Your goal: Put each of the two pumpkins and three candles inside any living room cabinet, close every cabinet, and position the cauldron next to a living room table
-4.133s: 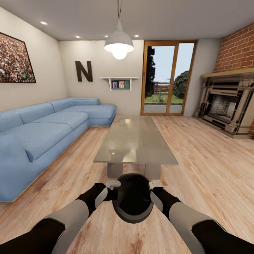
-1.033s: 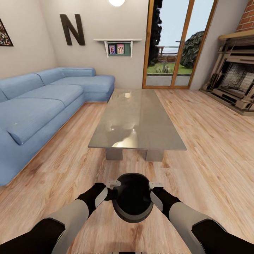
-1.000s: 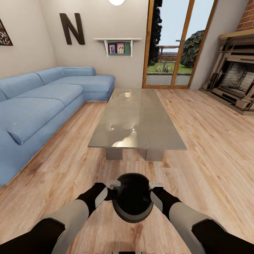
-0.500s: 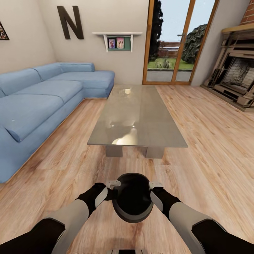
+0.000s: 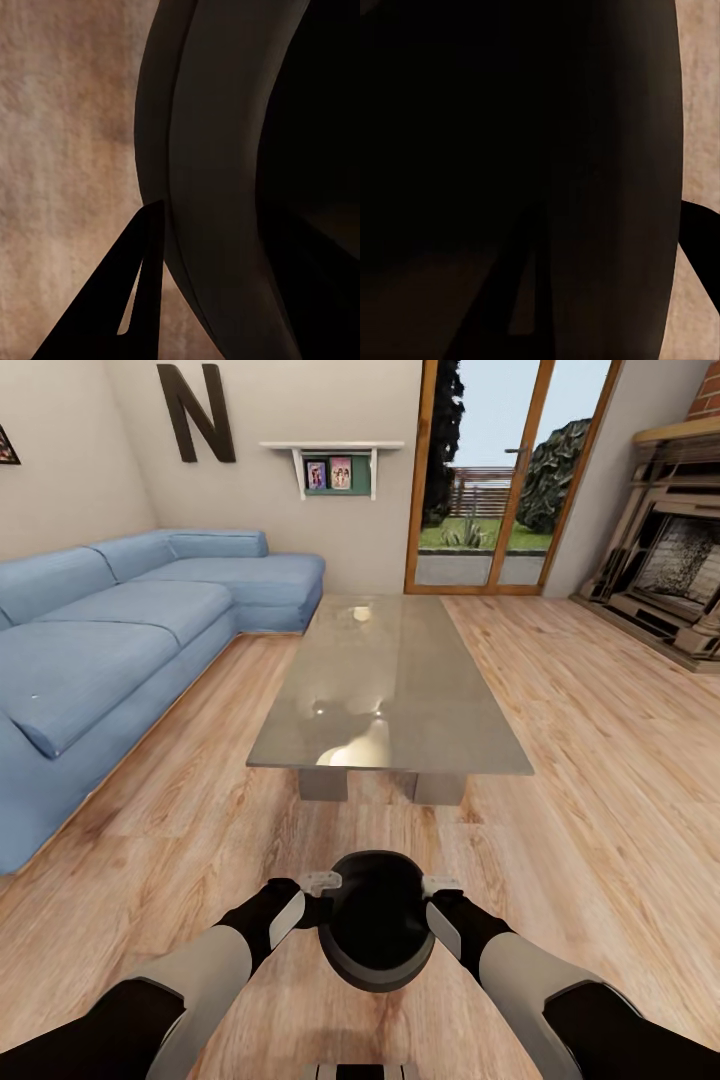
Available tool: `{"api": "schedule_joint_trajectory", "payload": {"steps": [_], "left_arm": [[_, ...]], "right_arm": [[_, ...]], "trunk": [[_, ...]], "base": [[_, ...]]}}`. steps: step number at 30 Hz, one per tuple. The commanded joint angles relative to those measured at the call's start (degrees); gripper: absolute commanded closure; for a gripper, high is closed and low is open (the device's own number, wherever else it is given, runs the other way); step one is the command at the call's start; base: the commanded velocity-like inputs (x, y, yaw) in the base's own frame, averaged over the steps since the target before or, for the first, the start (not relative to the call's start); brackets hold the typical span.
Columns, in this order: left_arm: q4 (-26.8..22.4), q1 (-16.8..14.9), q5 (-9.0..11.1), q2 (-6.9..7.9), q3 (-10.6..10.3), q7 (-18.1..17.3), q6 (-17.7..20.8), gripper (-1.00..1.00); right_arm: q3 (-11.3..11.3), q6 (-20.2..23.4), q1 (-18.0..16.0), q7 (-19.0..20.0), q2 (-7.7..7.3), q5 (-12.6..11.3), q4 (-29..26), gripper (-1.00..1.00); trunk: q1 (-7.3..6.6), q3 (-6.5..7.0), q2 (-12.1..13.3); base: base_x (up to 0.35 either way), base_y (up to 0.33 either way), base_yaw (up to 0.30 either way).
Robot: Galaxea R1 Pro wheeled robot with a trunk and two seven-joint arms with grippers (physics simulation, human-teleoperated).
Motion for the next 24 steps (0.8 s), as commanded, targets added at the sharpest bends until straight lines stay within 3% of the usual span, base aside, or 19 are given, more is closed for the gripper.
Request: {"api": "schedule_joint_trajectory", "payload": {"steps": [1, 7, 14, 24], "left_arm": [[-0.4, -0.1, 0.8, 0.00, -0.7, 0.4, 0.2, 1.00], [-0.4, -0.1, 0.8, 0.00, -0.7, 0.4, 0.3, 1.00], [-0.4, -0.1, 0.8, 0.00, -0.7, 0.4, 0.3, 1.00], [-0.4, -0.1, 0.8, 0.00, -0.7, 0.4, 0.3, 1.00]], "right_arm": [[2.9, 0.1, 0.0, 1.8, -0.02, -2.7, 0.0, 1.00], [2.9, 0.1, 0.0, 1.7, -0.02, -2.7, 0.0, 1.00], [2.8, 0.2, 0.0, 1.7, -0.02, -2.7, 0.0, 1.00], [2.9, 0.2, 0.0, 1.7, -0.02, -2.7, 0.0, 1.00]], "trunk": [[-0.02, -0.04, 0.0], [-0.02, -0.04, 0.0], [0.16, -1.60, -0.1], [0.16, -1.60, -0.1]], "base": [[0.000, 0.000, 0.000], [0.000, 0.000, 0.000], [0.000, 0.000, 0.000], [0.000, 0.000, 0.000]]}}
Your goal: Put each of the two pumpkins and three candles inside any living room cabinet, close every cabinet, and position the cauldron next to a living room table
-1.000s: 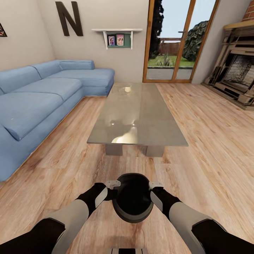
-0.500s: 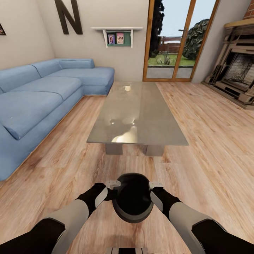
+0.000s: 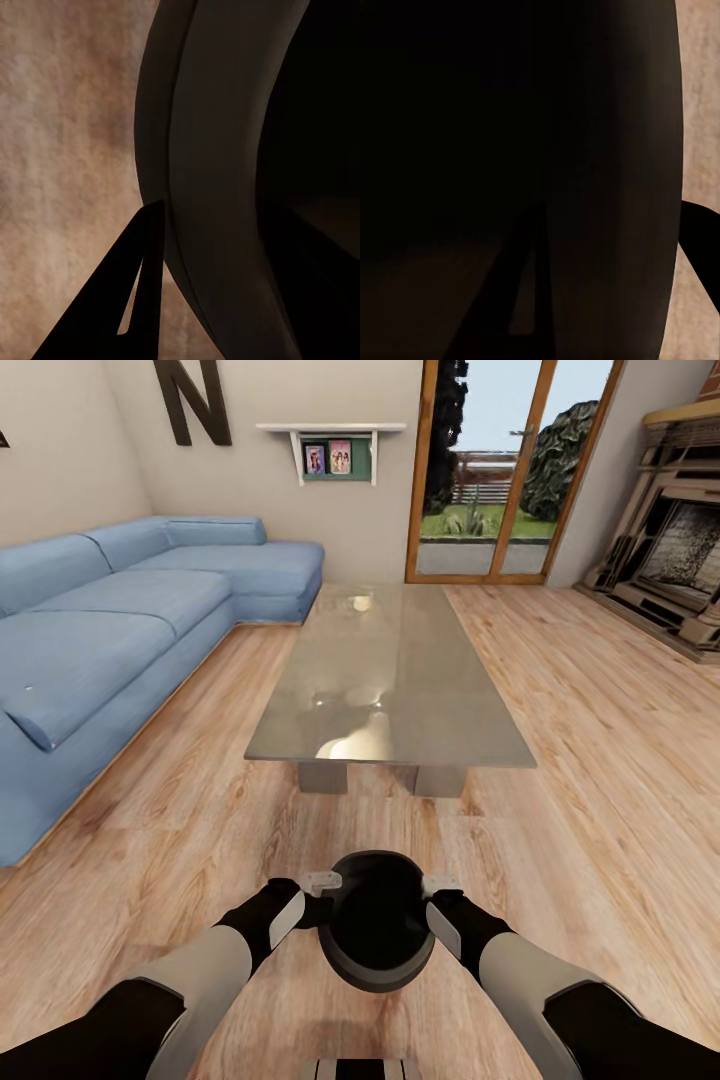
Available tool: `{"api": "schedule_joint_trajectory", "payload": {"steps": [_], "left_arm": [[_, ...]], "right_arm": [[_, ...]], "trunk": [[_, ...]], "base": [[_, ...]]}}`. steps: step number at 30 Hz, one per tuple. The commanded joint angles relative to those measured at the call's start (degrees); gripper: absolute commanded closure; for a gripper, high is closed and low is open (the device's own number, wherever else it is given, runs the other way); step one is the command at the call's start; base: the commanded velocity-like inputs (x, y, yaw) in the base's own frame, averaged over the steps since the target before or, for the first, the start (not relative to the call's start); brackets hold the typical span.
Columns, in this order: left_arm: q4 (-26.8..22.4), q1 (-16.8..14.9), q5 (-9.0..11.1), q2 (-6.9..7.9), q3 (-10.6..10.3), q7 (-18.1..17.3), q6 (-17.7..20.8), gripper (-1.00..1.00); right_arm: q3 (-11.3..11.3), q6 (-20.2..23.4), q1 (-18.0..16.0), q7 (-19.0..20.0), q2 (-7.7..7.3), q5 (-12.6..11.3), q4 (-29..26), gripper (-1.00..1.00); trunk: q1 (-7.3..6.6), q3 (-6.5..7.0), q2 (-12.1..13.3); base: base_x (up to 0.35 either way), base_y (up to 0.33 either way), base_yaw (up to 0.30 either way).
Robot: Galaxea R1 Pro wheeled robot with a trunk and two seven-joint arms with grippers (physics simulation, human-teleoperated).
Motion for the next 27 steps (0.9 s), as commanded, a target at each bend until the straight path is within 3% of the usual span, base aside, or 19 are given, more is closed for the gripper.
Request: {"api": "schedule_joint_trajectory", "payload": {"steps": [1, 6, 11, 27], "left_arm": [[-0.4, -0.1, 0.8, 0.00, -0.7, 0.4, 0.3, 1.00], [-0.4, -0.1, 0.8, 0.00, -0.7, 0.4, 0.3, 1.00], [-0.4, -0.1, 0.8, 0.00, -0.7, 0.4, 0.3, 1.00], [-0.4, -0.1, 0.8, 0.00, -0.7, 0.4, 0.2, 1.00]], "right_arm": [[2.9, 0.1, 0.0, 1.7, -0.02, -2.7, 0.0, 1.00], [2.9, 0.1, 0.0, 1.7, -0.02, -2.7, 0.0, 1.00], [2.9, 0.1, 0.0, 1.7, -0.02, -2.7, 0.0, 1.00], [2.9, 0.1, 0.0, 1.8, -0.02, -2.8, 0.0, 1.00]], "trunk": [[-0.02, -0.04, 0.0], [-0.02, -0.04, 0.0], [0.11, -1.15, -0.1], [0.11, -1.30, -0.1]], "base": [[0.000, 0.000, 0.000], [0.000, 0.000, 0.000], [0.000, 0.000, 0.000], [0.000, 0.000, 0.000]]}}
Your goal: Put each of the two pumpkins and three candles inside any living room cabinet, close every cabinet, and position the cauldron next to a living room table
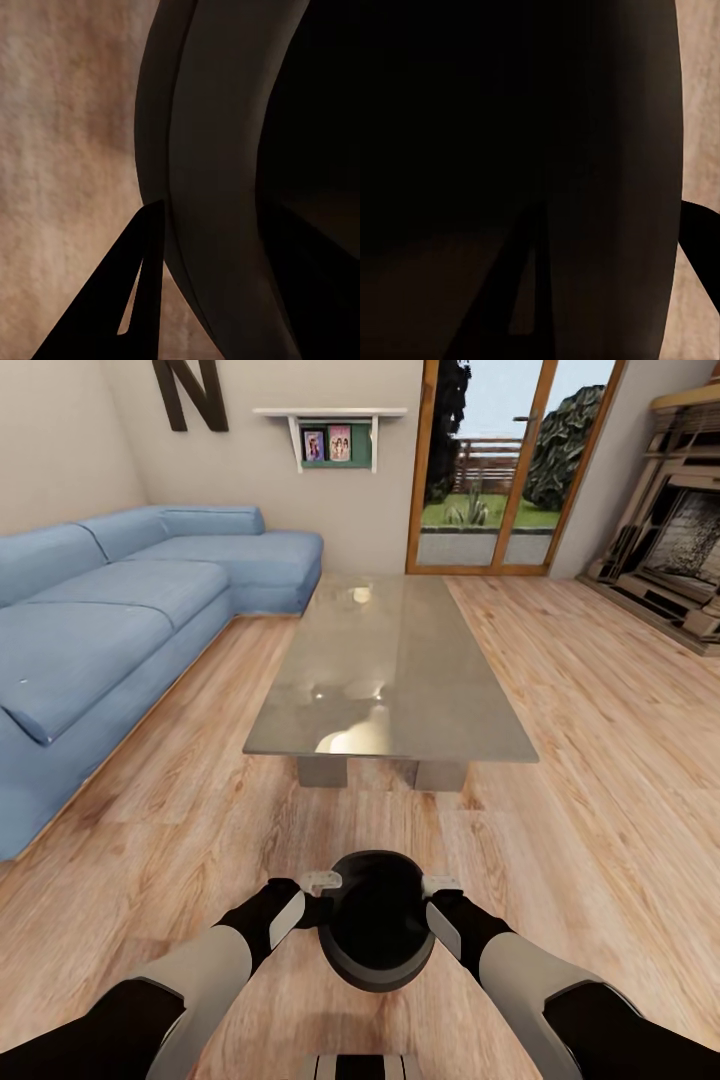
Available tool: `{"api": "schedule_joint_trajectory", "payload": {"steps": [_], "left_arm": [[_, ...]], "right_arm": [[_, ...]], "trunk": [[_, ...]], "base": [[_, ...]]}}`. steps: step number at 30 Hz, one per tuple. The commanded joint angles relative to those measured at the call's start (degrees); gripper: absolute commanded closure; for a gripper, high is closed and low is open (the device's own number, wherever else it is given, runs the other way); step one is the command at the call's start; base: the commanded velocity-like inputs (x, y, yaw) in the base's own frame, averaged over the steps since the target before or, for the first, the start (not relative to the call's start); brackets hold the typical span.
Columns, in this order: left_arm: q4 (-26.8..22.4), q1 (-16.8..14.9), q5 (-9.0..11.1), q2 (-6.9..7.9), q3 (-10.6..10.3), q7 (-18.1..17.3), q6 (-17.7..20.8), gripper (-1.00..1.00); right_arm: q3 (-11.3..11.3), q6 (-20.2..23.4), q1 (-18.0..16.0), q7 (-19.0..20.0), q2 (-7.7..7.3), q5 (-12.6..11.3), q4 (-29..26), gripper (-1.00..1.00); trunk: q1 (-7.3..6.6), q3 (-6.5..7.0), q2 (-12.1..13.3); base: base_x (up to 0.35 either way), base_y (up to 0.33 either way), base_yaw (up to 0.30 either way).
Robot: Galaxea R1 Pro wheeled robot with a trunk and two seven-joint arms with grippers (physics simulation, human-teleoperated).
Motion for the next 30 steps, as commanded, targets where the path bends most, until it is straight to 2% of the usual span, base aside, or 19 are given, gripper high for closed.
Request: {"api": "schedule_joint_trajectory", "payload": {"steps": [1, 15, 30], "left_arm": [[-0.4, -0.1, 0.8, 0.00, -0.7, 0.4, 0.2, 1.00], [-0.4, -0.1, 0.8, 0.00, -0.7, 0.4, 0.2, 1.00], [-0.4, -0.1, 0.8, 0.00, -0.7, 0.4, 0.3, 1.00]], "right_arm": [[2.8, 0.2, 0.0, 1.8, -0.02, -2.7, 0.0, 1.00], [2.9, -0.2, 0.0, 1.8, -0.02, -2.7, 0.0, 1.00], [2.9, -0.3, 0.0, 1.8, -0.02, -2.7, 0.0, 1.00]], "trunk": [[-0.02, -0.12, 0.0], [-0.02, -1.33, 0.0], [-0.05, -1.19, 0.0]], "base": [[0.000, 0.000, 0.000], [0.000, 0.000, 0.010], [0.000, 0.000, 0.003]]}}
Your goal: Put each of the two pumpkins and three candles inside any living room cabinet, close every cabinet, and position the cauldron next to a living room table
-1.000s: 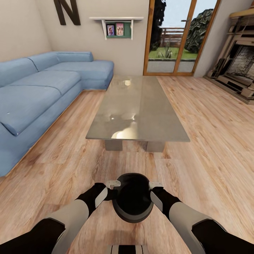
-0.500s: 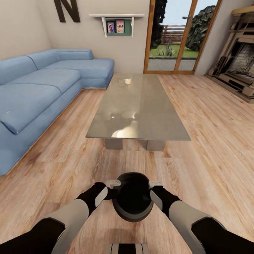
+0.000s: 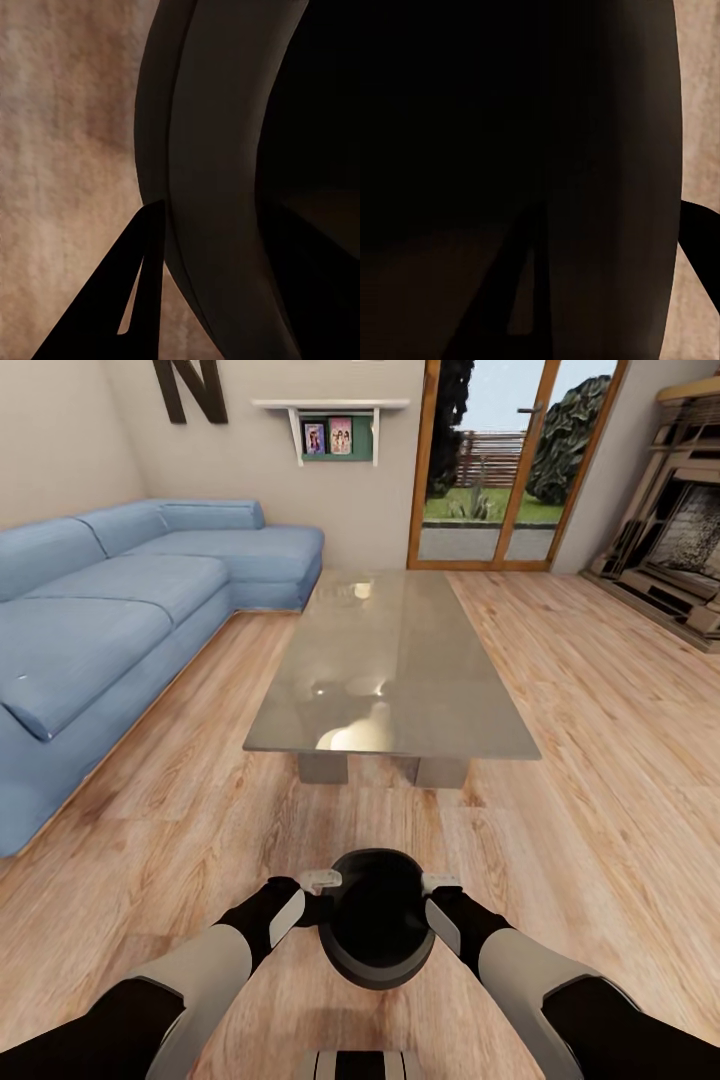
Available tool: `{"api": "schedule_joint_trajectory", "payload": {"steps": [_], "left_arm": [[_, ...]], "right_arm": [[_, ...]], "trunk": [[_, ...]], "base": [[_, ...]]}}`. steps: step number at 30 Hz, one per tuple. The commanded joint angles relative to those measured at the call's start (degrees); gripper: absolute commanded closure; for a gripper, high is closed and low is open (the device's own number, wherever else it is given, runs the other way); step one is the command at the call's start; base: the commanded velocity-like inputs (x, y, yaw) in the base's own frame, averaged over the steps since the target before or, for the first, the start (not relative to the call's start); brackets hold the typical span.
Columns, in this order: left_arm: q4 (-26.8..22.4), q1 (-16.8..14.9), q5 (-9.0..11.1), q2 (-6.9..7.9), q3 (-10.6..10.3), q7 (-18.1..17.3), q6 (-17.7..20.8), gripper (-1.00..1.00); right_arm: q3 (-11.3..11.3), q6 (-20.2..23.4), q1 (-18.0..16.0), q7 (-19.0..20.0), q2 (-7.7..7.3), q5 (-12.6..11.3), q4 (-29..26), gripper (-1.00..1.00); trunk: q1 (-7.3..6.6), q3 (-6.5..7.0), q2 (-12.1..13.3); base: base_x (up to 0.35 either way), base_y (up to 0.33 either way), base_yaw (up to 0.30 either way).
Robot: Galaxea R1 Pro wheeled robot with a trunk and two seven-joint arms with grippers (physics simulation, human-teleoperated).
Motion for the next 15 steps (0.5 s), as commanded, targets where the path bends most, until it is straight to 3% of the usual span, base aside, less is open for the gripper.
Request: {"api": "schedule_joint_trajectory", "payload": {"steps": [1, 15], "left_arm": [[-0.1, 0.0, 0.6, 0.00, -1.0, 0.3, 0.2, 1.00], [-0.1, 0.0, 0.6, 0.00, -1.0, 0.3, 0.2, 1.00]], "right_arm": [[1.2, -0.4, 0.8, 2.3, -0.02, -1.1, -0.4, 1.00], [1.2, -0.4, 0.8, 2.3, -0.02, -1.1, -0.4, 1.00]], "trunk": [[0.32, 0.16, 0.0], [0.32, 0.16, 0.0]], "base": [[0.000, 0.000, 0.000], [0.000, 0.000, 0.000]]}}
